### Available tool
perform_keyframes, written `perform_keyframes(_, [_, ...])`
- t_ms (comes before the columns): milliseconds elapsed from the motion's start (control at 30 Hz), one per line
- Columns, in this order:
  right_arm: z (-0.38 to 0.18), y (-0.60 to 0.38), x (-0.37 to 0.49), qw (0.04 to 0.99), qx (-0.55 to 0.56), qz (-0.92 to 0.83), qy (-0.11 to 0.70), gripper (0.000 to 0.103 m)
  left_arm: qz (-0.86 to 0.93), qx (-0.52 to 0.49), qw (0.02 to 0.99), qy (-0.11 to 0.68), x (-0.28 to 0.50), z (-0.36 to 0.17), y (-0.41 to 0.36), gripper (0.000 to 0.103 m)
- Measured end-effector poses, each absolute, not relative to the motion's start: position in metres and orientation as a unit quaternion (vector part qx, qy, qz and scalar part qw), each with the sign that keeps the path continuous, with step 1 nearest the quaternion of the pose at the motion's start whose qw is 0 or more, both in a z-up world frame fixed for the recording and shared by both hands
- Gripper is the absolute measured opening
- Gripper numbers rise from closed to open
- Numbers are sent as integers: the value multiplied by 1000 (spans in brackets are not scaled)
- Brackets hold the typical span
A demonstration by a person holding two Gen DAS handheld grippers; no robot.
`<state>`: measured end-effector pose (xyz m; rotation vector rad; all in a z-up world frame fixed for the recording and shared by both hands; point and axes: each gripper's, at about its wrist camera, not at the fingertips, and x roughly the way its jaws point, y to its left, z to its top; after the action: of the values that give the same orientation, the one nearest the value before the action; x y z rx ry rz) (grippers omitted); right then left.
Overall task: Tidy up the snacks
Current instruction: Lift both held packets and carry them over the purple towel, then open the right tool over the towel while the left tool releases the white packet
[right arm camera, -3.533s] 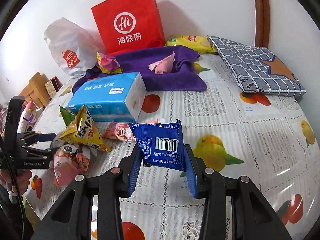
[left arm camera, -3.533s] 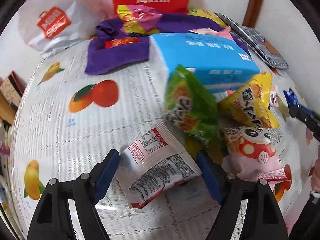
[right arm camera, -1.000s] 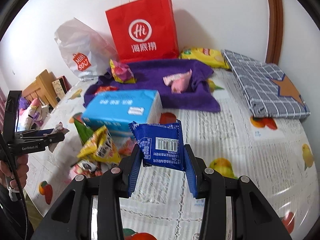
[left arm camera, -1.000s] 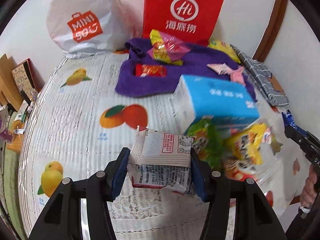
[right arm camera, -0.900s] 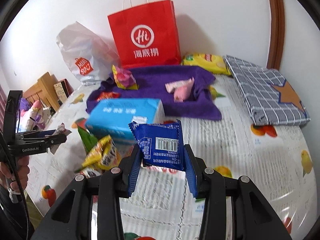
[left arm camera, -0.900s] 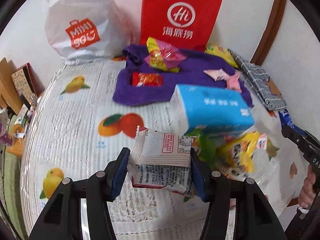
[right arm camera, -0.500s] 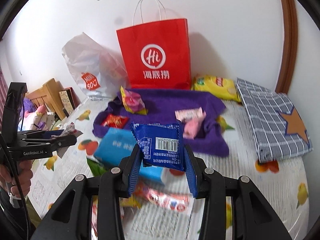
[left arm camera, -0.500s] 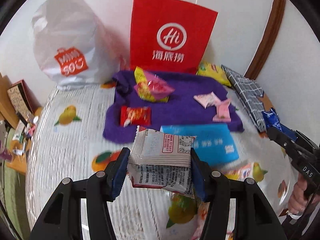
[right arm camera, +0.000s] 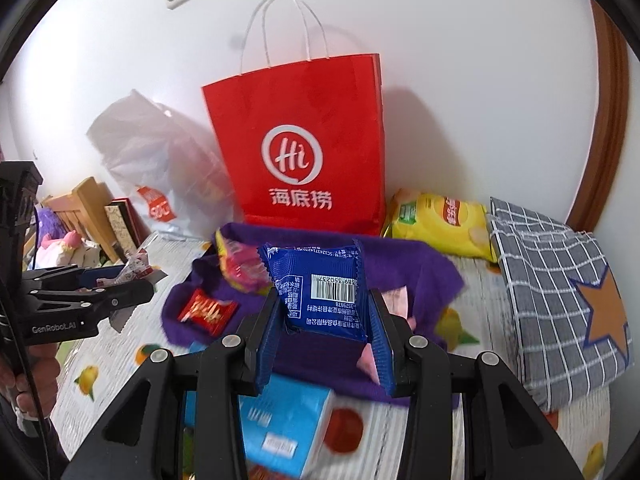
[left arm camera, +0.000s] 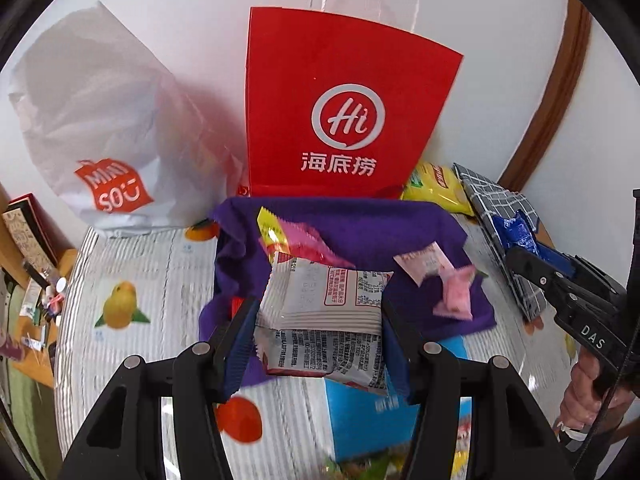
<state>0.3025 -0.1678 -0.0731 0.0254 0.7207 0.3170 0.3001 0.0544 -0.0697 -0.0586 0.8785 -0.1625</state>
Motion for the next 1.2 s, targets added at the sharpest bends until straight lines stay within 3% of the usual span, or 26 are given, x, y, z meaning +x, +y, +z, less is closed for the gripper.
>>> perform_keyframes(400, [-83,-159,379,924,14,144,355,41,-61,-20,902,428,364,-81,55,55])
perform_keyframes(767, [-132,-152,412,907,-4,142,397,41,-60,-41,886,458,382,-107,75,55])
perform_keyframes(1200, [-152,-165,420,892,-39,145,426,41,-58,-48,878,473,387,-116,79,56])
